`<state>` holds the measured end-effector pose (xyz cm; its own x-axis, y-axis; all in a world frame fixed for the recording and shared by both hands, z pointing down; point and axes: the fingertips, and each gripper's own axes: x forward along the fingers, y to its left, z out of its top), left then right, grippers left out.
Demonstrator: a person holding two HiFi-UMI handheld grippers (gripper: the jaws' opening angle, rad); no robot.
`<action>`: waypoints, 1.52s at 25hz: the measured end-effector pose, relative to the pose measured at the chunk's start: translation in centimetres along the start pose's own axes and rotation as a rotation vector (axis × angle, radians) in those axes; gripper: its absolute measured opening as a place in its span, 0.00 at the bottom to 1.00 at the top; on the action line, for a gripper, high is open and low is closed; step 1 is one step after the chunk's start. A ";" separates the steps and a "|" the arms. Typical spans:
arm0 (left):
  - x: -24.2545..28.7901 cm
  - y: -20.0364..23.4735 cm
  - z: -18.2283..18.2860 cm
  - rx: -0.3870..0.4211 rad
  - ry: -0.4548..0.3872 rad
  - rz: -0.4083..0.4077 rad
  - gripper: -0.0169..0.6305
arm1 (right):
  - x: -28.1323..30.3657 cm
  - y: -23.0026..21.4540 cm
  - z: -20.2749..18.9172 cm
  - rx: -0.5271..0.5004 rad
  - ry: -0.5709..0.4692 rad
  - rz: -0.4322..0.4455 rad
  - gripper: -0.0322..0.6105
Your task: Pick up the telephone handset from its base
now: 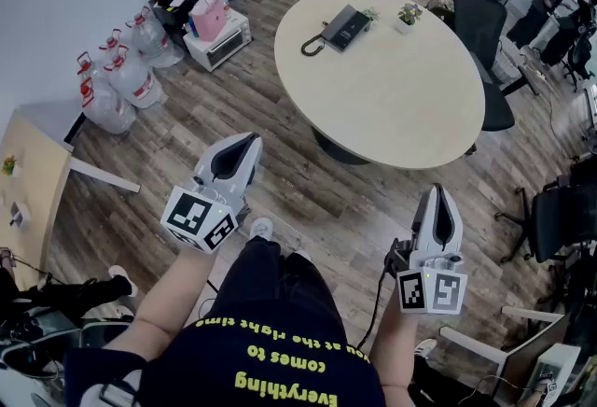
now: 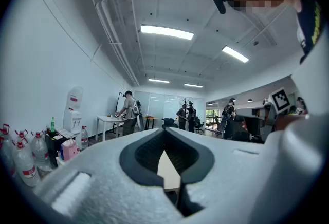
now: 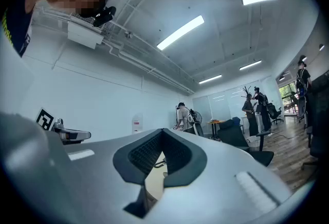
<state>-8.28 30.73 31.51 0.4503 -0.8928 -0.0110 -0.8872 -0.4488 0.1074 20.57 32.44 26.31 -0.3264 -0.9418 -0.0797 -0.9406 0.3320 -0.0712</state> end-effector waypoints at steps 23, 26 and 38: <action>1.4 -0.4 -0.3 0.013 0.048 -0.008 0.21 | 1.0 1.2 -1.5 0.076 0.040 0.064 0.32; 2.1 -0.2 -0.4 -0.002 0.065 -0.015 0.33 | 2.0 1.4 -2.0 0.070 0.063 0.078 0.46; 9.6 6.3 -1.2 -0.017 0.083 -0.028 0.40 | 11.6 0.7 -4.0 0.066 0.106 0.066 0.57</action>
<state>-9.46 19.40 33.24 0.4828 -0.8731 0.0685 -0.8724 -0.4726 0.1251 15.71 21.52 29.27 -0.3988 -0.9169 0.0186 -0.9097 0.3929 -0.1343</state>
